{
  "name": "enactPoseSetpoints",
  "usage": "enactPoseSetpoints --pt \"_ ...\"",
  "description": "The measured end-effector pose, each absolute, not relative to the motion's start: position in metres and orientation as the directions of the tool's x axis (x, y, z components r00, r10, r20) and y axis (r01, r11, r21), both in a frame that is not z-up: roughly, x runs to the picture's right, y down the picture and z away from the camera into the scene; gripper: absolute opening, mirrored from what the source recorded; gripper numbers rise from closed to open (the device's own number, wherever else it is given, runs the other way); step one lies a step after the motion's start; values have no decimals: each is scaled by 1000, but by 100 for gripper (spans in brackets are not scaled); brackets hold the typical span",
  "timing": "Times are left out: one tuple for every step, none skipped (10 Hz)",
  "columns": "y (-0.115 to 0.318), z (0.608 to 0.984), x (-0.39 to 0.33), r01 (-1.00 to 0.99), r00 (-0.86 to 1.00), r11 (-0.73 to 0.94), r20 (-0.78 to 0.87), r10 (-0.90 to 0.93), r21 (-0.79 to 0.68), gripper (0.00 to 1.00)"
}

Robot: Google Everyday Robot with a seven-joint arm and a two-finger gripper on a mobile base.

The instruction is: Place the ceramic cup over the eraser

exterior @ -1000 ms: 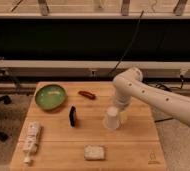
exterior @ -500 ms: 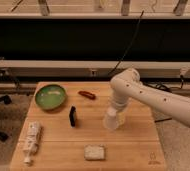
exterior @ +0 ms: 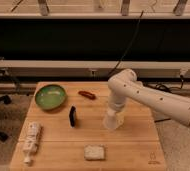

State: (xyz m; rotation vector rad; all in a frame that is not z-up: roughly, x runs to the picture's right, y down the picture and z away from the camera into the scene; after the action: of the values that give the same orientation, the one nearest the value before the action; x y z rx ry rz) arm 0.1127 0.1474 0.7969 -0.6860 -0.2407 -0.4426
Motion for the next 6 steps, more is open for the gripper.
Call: enactPoseSetpoints --pt "148 799 113 472 879 682 356 -317 -559 70" --pt "149 800 113 475 878 679 357 -320 -560 62" --pt "150 800 114 478 876 674 356 -324 -564 49" --pt "150 800 115 480 875 672 357 -326 -564 39" --pt "151 800 115 482 874 672 359 -326 -562 29" --pt "151 800 116 484 873 673 362 -327 -560 19"
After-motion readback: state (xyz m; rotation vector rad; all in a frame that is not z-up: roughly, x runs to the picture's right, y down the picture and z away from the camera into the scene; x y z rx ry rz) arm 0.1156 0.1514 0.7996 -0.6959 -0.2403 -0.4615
